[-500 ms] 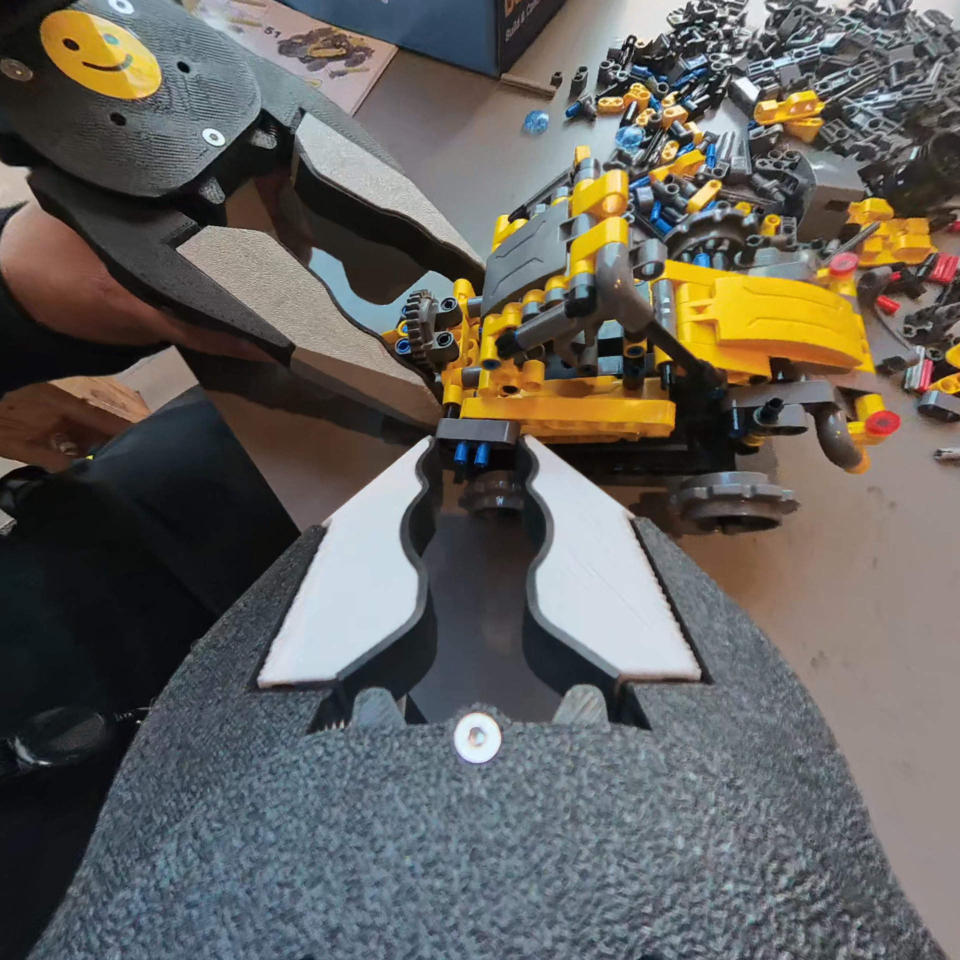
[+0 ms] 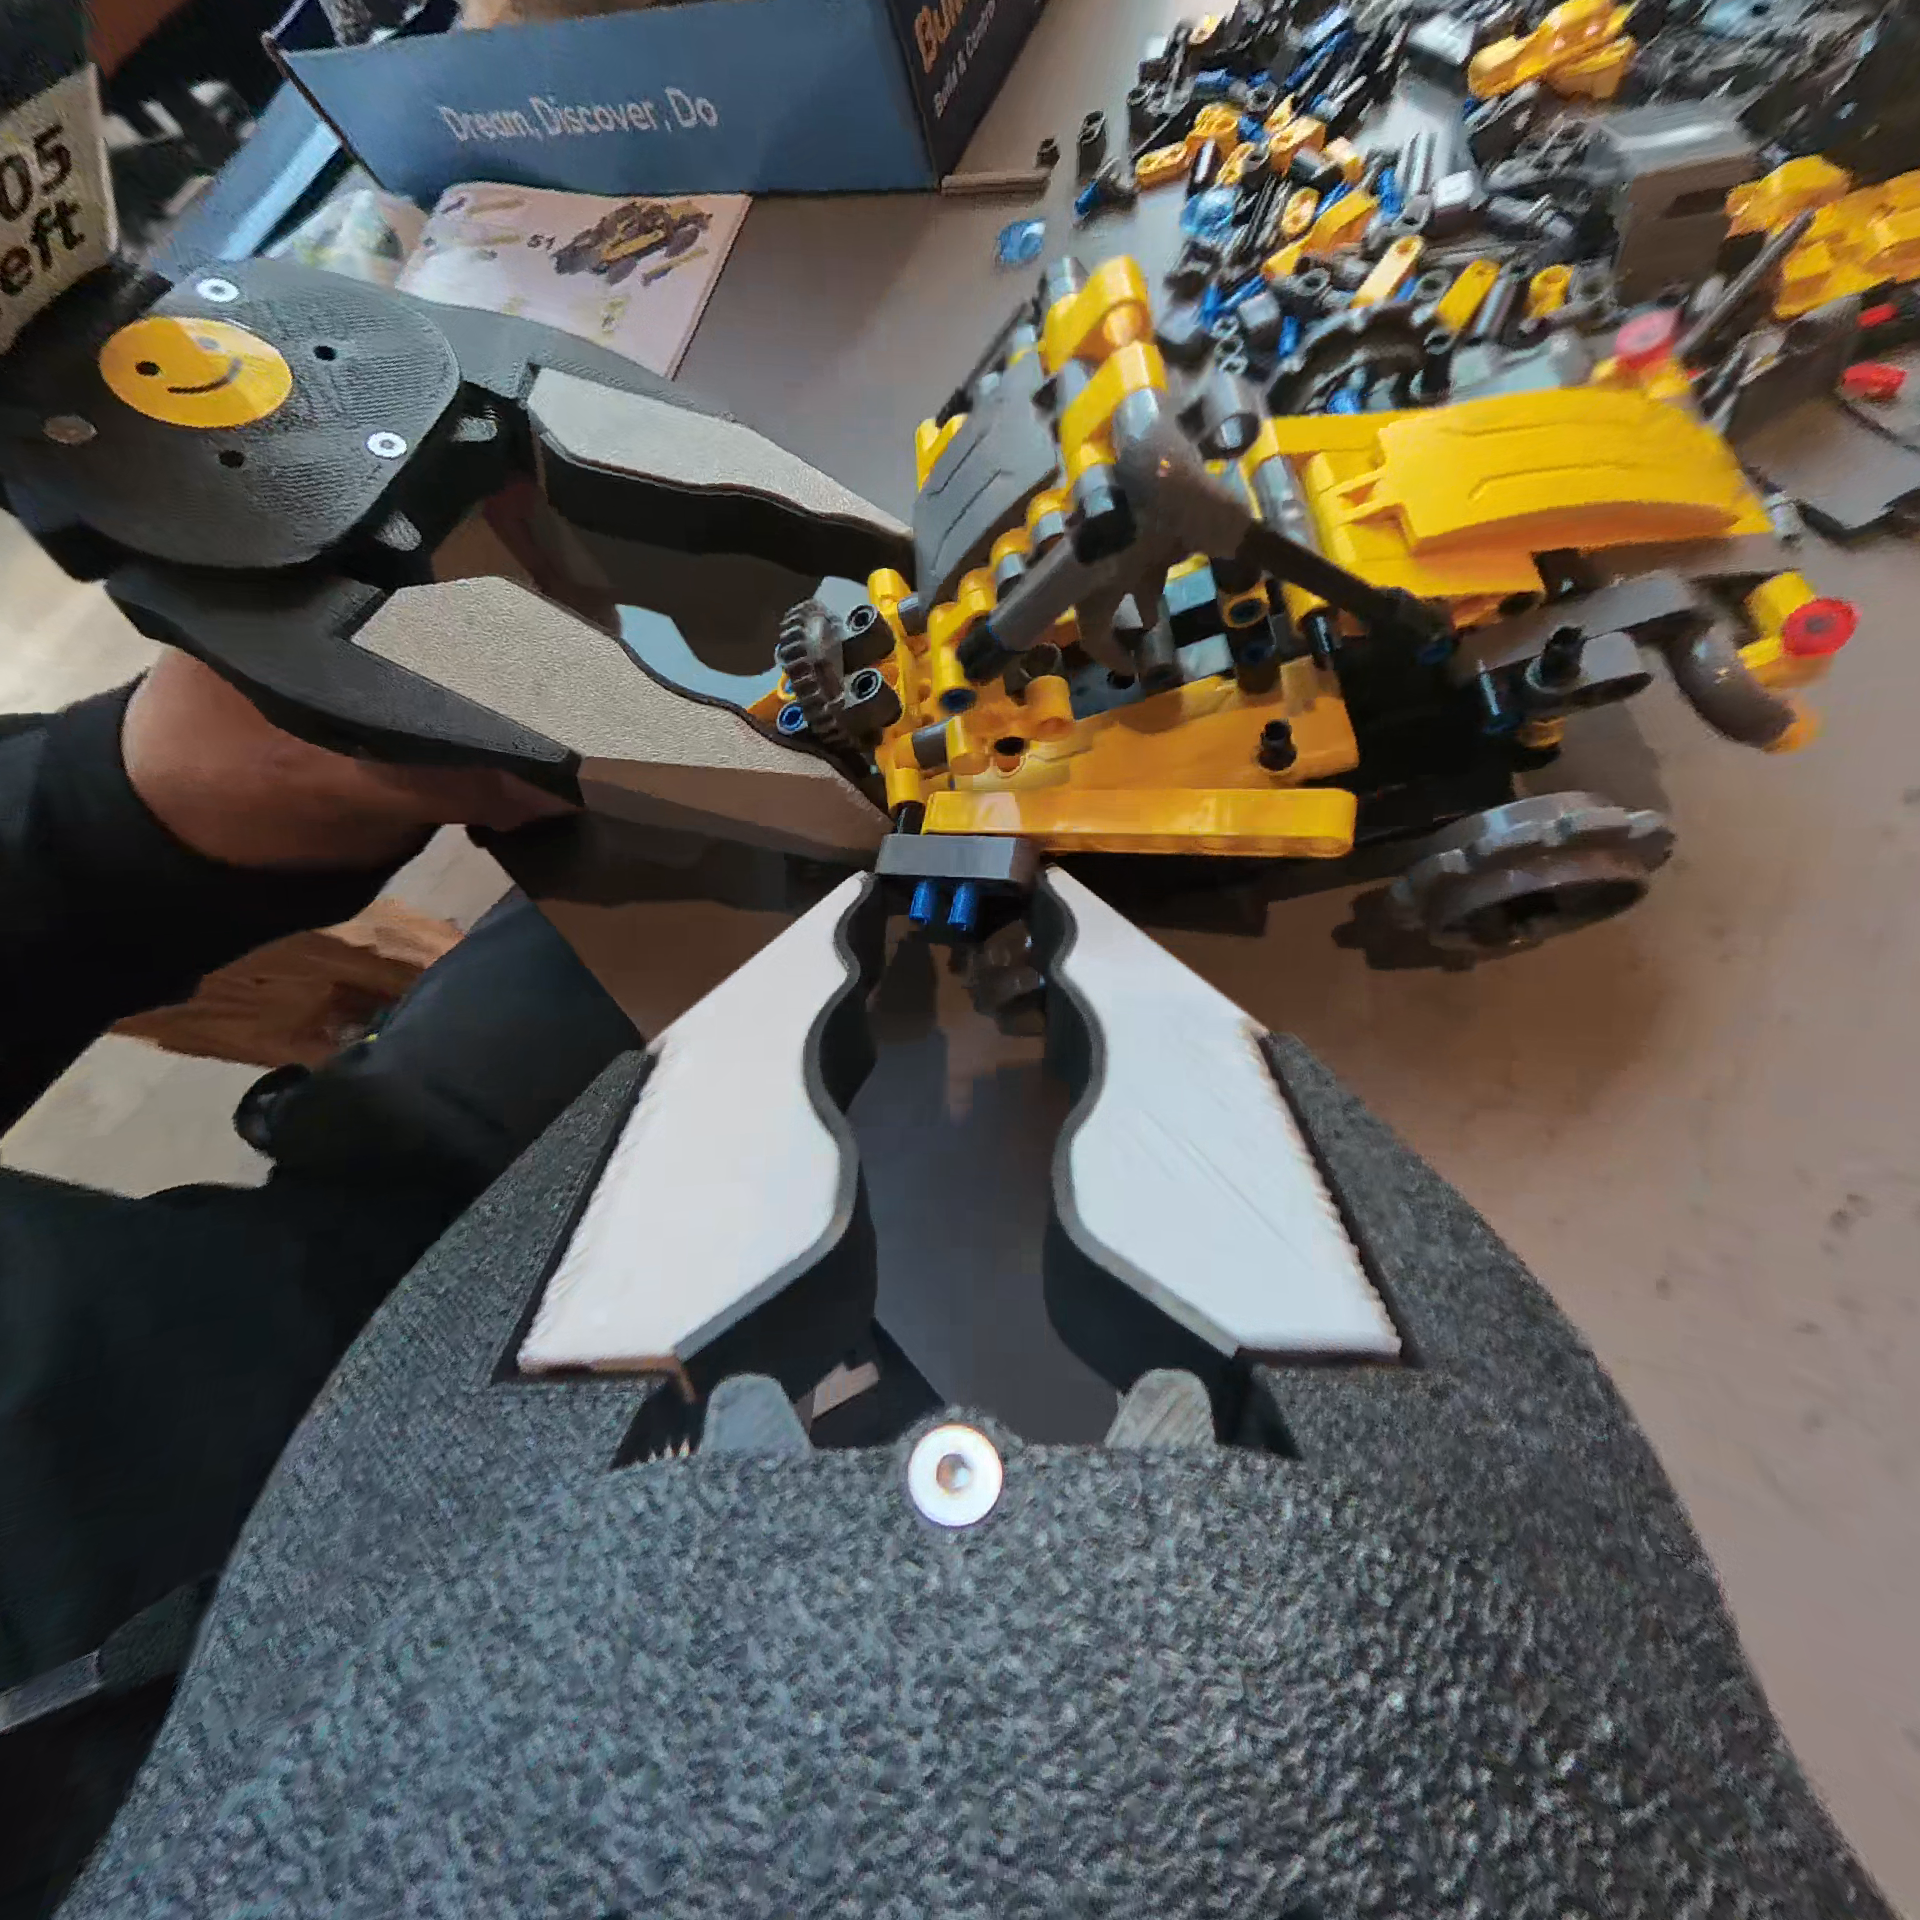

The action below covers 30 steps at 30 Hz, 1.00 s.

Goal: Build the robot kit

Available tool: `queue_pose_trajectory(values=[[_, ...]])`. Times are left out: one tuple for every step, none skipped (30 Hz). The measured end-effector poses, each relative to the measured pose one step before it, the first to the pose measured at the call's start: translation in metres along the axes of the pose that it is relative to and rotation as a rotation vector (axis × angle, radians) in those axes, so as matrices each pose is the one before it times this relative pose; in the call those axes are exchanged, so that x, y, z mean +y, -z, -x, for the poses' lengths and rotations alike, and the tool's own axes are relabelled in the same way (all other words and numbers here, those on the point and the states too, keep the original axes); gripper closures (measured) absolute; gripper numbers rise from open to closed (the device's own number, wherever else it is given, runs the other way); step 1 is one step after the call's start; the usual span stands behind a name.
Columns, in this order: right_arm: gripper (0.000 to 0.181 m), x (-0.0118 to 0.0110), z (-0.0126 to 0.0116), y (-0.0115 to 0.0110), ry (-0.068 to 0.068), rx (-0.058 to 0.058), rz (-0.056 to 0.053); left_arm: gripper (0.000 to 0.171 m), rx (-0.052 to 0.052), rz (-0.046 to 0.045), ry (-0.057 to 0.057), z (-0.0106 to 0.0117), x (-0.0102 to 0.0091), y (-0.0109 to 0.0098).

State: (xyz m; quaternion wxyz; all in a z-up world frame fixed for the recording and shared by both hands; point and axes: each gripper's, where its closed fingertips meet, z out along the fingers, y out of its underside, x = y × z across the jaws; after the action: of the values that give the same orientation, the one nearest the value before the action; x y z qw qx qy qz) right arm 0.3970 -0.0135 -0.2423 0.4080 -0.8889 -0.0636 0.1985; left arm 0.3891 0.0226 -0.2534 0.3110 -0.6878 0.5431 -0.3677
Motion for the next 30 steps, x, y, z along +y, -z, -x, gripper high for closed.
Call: queue_pose_trajectory(values=[[0.154, 0.00150, 0.00057, 0.00031, -0.0230, -0.0358, 0.0191, 0.108, -0.0004, 0.00168, -0.0067, -0.00100, 0.00068, 0.00033], [0.154, 0.00007, -0.00031, 0.00035, -0.0257, -0.0264, 0.0100, 0.108, -0.0151, -0.00303, -0.0108, -0.00037, -0.00032, 0.00014], [0.154, -0.00006, -0.00058, 0.00006, -0.0167, -0.0144, 0.0114, 0.108, -0.0122, 0.00080, -0.0012, -0.00001, -0.00005, -0.00048], [0.154, -0.00041, -0.00066, -0.00013, -0.0042, 0.0026, 0.0094, 0.108, -0.0063, 0.00055, 0.0052, 0.00042, -0.00020, -0.00060], [0.155, -0.00074, -0.00090, -0.00015, 0.0013, 0.0170, 0.0049, 0.108, -0.0141, 0.00303, -0.0025, 0.00073, -0.00012, -0.00096], [0.155, -0.00038, -0.00002, -0.00068, 0.0054, 0.0165, 0.0027, 0.108, -0.0210, 0.00701, -0.0176, 0.00073, 0.00056, -0.00067], [0.155, 0.00024, 0.00071, -0.00083, 0.0088, 0.0110, 0.0026, 0.108, -0.0175, 0.00206, -0.0171, 0.00014, 0.00052, 0.00029], [0.155, -0.00013, 0.00088, 0.00017, 0.0274, 0.0104, 0.0024, 0.108, -0.0068, 0.00042, -0.0099, -0.00045, 0.00047, 0.00072], [0.156, 0.00033, 0.00081, 0.00019, 0.0463, 0.0075, 0.0091, 0.107, 0.0043, 0.00161, -0.0073, -0.00062, 0.00056, 0.00037], [0.156, -0.00035, 0.00067, 0.00020, 0.0136, -0.0069, 0.0061, 0.108, 0.0105, 0.00195, 0.0052, -0.00031, 0.00031, 0.00003], [0.156, -0.00066, -0.00031, -0.00042, 0.0052, -0.0078, 0.0073, 0.108, 0.0039, 0.00070, 0.0048, 0.00050, -0.00004, -0.00015], [0.156, -0.00026, -0.00033, -0.00073, 0.0259, 0.0089, 0.0116, 0.107, -0.0079, 0.00537, -0.0142, 0.00022, 0.00017, -0.00018], [0.156, -0.00104, 0.00158, 0.00003, 0.0532, 0.0228, 0.0164, 0.108, -0.0068, 0.00718, -0.0196, -0.00059, 0.00065, 0.00024], [0.156, -0.00184, 0.00110, 0.00037, 0.0469, 0.0225, 0.0193, 0.108, -0.0050, 0.00073, -0.0147, -0.00015, 0.00001, 0.00050], [0.156, -0.00074, -0.00037, -0.00086, 0.0159, 0.0040, 0.0133, 0.108, -0.0007, 0.00456, 0.0033, 0.00110, 0.00032, -0.00007], [0.156, -0.00084, -0.00079, -0.00105, -0.0263, -0.0244, -0.0032, 0.107, 0.0076, -0.00168, 0.0139, 0.00101, 0.00027, -0.00059], [0.156, -0.00107, -0.00034, -0.00049, -0.0365, -0.0379, -0.0097, 0.107, 0.0039, -0.00568, 0.0077, 0.00066, -0.00018, -0.00007], [0.156, -0.00035, 0.00015, -0.00027, -0.0208, -0.0284, -0.0122, 0.108, -0.0035, -0.00068, -0.0063, 0.00036, -0.00004, 0.00016], [0.156, 0.00052, 0.00006, -0.00002, -0.0130, -0.0152, -0.0169, 0.107, 0.0041, -0.00138, 0.0022, -0.00011, -0.00005, -0.00019], [0.155, 0.00072, 0.00010, 0.00015, -0.0073, -0.0054, -0.0225, 0.107, 0.0136, -0.00062, 0.0133, -0.00013, -0.00011, -0.00032], [0.154, 0.00073, -0.00029, 0.00038, -0.0055, -0.0064, -0.0248, 0.107, 0.0143, -0.00229, 0.0085, -0.00014, -0.00067, -0.00051], [0.154, 0.00009, -0.00081, 0.00113, -0.0009, -0.0072, -0.0235, 0.107, 0.0082, -0.00353, 0.0035, -0.00037, -0.00089, -0.00066], [0.155, 0.00089, -0.00059, 0.00115, -0.0003, -0.0063, -0.0163, 0.107, 0.0062, -0.00205, 0.0031, -0.00044, -0.00056, -0.00044], [0.156, 0.00077, -0.00098, 0.00162, -0.0140, -0.0037, -0.0175, 0.107, 0.0073, -0.00311, 0.0054, -0.00030, -0.00056, -0.00020], [0.156, 0.00068, -0.00097, 0.00194, -0.0183, -0.0056, -0.0184, 0.107, 0.0067, -0.00585, 0.0060, -0.00034, -0.00105, 0.00017], [0.155, -0.00048, -0.00191, 0.00289, -0.0185, 0.0001, -0.0260, 0.106, 0.0025, -0.00558, 0.0072, -0.00030, -0.00072, 0.00020], [0.153, -0.00099, -0.00155, 0.00360, -0.0182, -0.0040, -0.0277, 0.106, -0.0026, -0.00345, 0.0027, -0.00022, -0.00050, 0.00019], [0.153, -0.00048, -0.00139, 0.00366, -0.0227, -0.0097, -0.0180, 0.106, -0.0033, -0.00107, -0.0002, -0.00019, 0.00000, 0.00019], [0.151, -0.00151, -0.00136, 0.00388, -0.0224, -0.0122, -0.0167, 0.106, 0.0014, -0.00001, 0.0048, -0.00022, 0.00005, 0.00015], [0.149, -0.00295, -0.00311, 0.00437, -0.0177, -0.0001, -0.0218, 0.106, 0.0072, -0.00185, 0.0079, -0.00052, -0.00039, 0.00049]])
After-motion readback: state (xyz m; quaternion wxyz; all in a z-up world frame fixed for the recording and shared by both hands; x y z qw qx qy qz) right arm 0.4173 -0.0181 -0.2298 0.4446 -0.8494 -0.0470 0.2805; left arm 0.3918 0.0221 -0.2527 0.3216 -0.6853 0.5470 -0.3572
